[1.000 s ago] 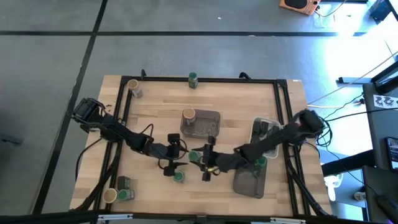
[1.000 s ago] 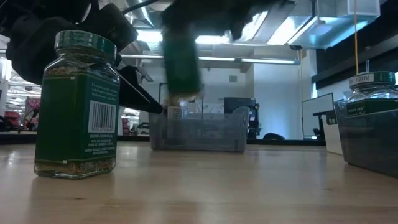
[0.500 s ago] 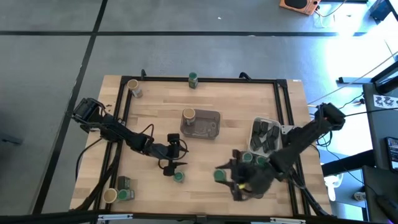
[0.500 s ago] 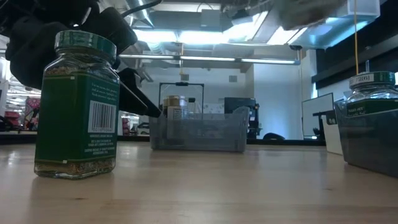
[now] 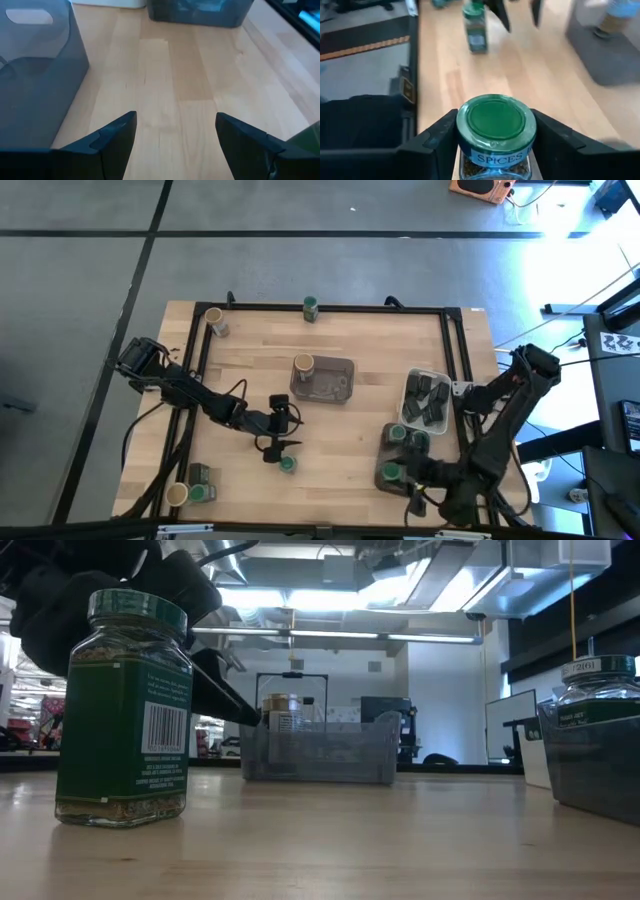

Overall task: Sort spices by type
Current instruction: Put back all the green seasoning bottles into the bottom black bin

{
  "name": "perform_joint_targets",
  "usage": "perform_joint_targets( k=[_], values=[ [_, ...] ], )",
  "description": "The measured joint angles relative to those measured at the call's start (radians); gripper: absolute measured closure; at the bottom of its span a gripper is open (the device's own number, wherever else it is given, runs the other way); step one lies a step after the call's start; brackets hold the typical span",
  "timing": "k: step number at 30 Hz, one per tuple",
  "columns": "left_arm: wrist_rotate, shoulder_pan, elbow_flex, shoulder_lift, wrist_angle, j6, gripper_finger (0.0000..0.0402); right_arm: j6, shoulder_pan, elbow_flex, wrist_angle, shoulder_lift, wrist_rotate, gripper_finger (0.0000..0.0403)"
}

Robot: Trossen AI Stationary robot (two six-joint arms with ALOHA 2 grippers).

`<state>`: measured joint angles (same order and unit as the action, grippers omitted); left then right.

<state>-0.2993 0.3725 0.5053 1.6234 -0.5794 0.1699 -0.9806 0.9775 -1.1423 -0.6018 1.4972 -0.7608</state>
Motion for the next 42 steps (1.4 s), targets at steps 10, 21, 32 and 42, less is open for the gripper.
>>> perform_joint_targets(
  k=[10, 21, 32, 42],
  values=[
    [-0.002, 0.0, 0.0, 0.0, -0.016, 0.0, 0.0133, -0.3, 0.112, 0.055, -0.174, 0.006, -0.116, 0.0197],
    [-0.001, 0.0, 0.0, 0.0, -0.016, 0.011, 0.0133, -0.376, 0.111, 0.208, -0.093, 0.006, -0.091, 0.0197],
    [-0.001, 0.0, 0.0, 0.0, -0.014, 0.012, 0.0133, -0.378, 0.111, 0.309, 0.003, 0.006, -0.086, 0.0197],
    [0.0, 0.0, 0.0, 0.0, -0.014, 0.013, 0.0133, -0.377, 0.143, 0.365, 0.05, 0.006, -0.234, 0.0197]
  ],
)
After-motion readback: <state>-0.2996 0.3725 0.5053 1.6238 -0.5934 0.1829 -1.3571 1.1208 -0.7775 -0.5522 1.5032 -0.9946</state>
